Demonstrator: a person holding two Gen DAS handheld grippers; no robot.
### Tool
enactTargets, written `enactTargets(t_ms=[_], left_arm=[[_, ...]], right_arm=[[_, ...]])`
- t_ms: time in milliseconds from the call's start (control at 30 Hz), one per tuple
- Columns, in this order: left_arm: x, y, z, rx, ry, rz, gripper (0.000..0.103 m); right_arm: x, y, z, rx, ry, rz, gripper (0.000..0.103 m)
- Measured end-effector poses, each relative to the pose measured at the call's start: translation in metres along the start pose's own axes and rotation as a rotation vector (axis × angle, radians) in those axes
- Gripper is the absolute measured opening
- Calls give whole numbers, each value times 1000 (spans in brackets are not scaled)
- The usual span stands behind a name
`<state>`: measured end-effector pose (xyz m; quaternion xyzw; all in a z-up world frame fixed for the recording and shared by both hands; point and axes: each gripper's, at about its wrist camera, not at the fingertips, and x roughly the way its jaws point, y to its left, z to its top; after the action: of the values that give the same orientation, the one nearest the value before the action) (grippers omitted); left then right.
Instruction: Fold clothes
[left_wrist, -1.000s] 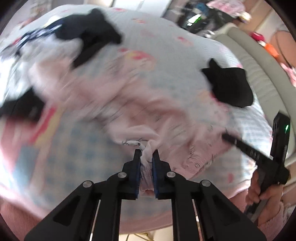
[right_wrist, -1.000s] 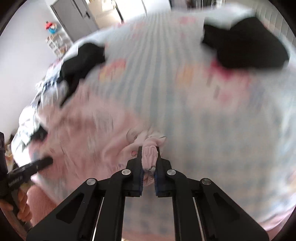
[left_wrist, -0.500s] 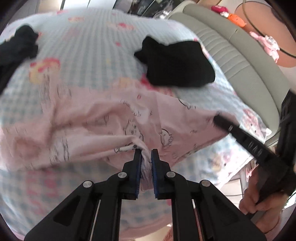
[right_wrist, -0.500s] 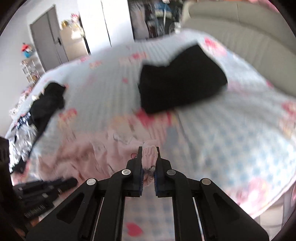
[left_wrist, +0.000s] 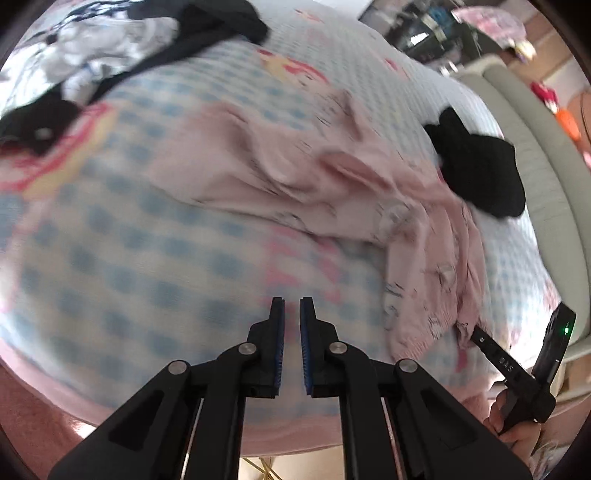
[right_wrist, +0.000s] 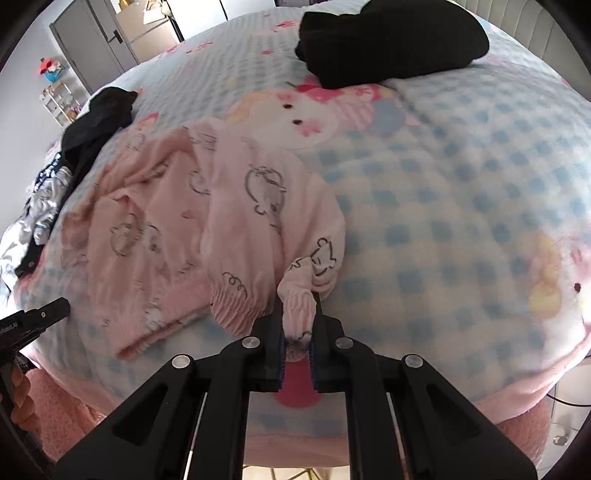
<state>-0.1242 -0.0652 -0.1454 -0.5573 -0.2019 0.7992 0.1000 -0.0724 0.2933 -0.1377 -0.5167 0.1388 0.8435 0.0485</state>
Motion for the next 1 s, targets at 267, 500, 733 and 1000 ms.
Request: enactTargets(t_ms=[267,500,733,1000], left_arm=[[9,-30,-1,38,47,-236,62],[56,-83,-3,132,137,-240,59],[73,-105,-6,172,139,-133,5],[17,-56,4,94,-8,-49,5]], right_arm=[[-27,-2,6,34,-81,2,9],[-22,-29,-2,83,-50,-22,9],[-27,-28,-7,87,-64,4,9],[-25,-16,-9,50,-64,18,9]])
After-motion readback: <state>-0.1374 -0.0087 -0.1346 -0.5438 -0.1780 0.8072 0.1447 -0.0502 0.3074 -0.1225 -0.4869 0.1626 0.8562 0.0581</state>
